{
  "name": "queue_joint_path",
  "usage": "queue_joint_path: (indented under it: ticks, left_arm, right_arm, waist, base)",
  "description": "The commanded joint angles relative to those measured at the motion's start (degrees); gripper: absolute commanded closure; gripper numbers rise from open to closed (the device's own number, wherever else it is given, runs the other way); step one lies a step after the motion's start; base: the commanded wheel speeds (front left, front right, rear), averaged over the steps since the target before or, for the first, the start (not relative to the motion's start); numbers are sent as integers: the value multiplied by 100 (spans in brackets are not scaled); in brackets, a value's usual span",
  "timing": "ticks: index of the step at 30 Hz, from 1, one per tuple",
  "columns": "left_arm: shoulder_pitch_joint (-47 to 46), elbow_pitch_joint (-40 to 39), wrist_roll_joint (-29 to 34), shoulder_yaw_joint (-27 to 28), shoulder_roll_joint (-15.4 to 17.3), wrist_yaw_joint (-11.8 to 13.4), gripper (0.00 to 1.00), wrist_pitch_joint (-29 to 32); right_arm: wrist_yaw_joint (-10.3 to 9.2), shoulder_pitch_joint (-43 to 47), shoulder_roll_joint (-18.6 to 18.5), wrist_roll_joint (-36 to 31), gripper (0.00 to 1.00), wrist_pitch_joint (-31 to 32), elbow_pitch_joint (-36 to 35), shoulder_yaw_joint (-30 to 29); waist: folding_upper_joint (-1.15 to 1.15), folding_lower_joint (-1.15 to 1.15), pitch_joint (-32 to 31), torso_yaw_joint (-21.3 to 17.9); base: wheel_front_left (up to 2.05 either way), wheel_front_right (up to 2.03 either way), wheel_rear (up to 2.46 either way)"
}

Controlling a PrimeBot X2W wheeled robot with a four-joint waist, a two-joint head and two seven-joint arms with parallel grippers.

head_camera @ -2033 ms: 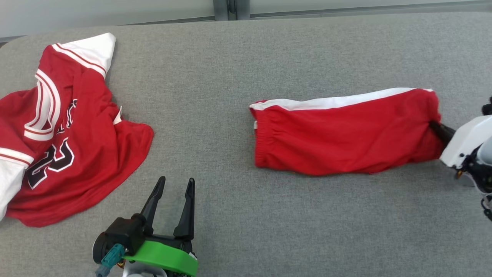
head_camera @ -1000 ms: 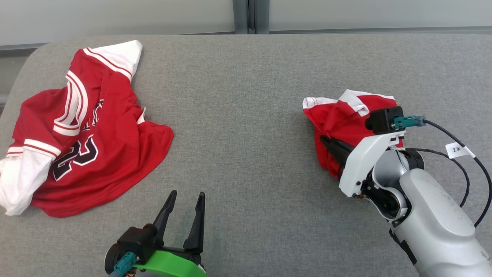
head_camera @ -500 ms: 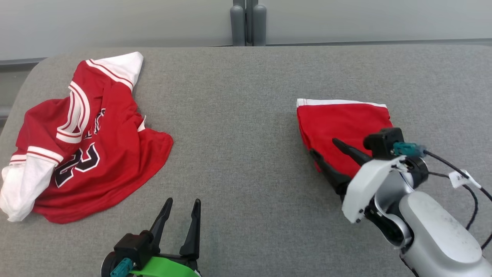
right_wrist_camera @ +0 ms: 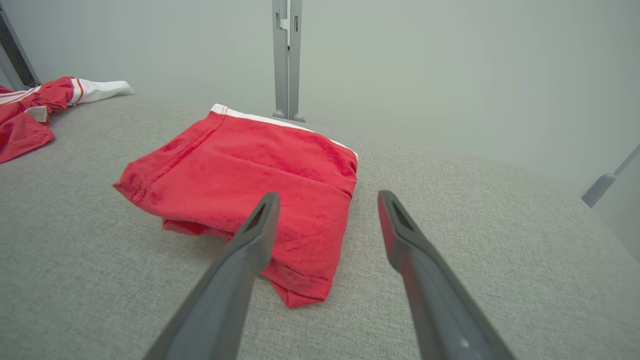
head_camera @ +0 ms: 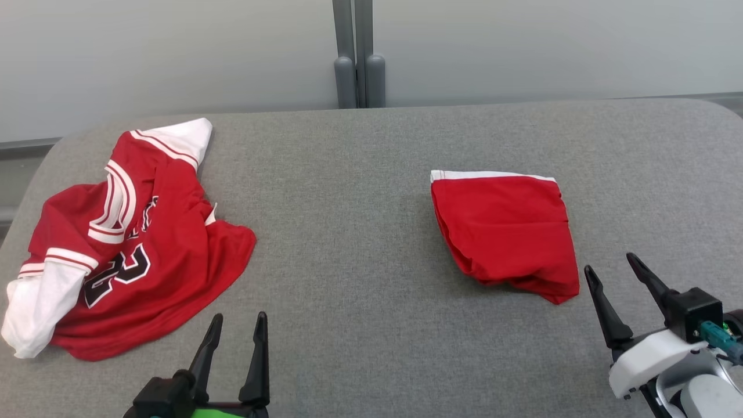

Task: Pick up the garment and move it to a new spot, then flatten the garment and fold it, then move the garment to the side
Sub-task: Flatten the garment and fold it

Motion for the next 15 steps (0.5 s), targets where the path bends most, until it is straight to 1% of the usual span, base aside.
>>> queue_joint_path:
  ticks: [1, 5, 9, 13, 15]
  left_arm:
    - [152, -74, 49, 74, 13, 33, 0, -2]
    - [344, -352, 123, 270, 14, 133, 0, -2]
    - [501, -489, 304, 392, 13, 180, 0, -2]
    - [626, -386, 418, 509, 13, 171, 0, -2]
    - [662, -331, 453, 538, 12, 149, 0, -2]
  right_arm:
    - [-6, 155, 91, -268, 0, -47, -91, -195]
    - [-7, 706, 410, -741, 0, -42, -549, -667]
    - [-7, 1075, 835, -1019, 0, -45, -927, -1196]
    - [-6, 1302, 1130, -1184, 0, -46, -987, -1477]
    - [-7, 1345, 1190, -1225, 0, -46, -925, -1467]
  waist:
    - [0, 0, -124, -4]
    - [0, 0, -196, 51]
    - [0, 0, -243, 98]
    - [0, 0, -279, 121]
    - [0, 0, -293, 125]
  base:
    - [0, 0, 0]
    - [0, 0, 0]
    - [0, 0, 0]
    - [0, 0, 0]
    - [0, 0, 0]
